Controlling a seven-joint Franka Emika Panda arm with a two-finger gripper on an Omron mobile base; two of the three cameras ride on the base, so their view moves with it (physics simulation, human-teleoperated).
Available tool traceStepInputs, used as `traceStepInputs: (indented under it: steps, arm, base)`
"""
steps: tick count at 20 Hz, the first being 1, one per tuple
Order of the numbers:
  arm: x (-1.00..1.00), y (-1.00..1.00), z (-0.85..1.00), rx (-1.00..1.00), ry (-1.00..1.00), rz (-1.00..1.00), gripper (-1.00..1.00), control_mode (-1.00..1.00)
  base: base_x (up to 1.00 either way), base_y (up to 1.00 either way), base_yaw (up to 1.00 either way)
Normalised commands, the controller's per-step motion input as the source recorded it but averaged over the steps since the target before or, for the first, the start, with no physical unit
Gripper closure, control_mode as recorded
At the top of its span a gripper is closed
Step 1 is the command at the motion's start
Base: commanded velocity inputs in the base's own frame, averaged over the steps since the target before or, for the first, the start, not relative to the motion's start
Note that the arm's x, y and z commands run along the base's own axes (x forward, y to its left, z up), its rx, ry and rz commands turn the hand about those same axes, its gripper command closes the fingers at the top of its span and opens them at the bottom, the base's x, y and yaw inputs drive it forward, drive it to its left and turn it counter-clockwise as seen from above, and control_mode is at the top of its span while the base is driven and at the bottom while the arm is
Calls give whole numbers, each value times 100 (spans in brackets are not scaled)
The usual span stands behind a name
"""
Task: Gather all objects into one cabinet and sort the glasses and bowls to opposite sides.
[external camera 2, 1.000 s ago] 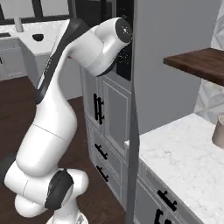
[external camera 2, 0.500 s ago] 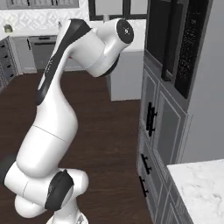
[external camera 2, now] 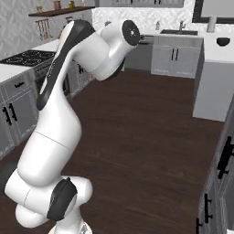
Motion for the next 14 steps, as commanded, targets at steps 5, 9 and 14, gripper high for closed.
traceStepInputs:
  steps: [5,9,14]
  arm:
    - [0,0,0,0,0,0,100,100]
    - [0,0,0,0,0,0,100,100]
    - [0,0,0,0,0,0,100,100]
  base:
    - [-9,31,73]
    - [-2,25,71]
    - [5,13,59]
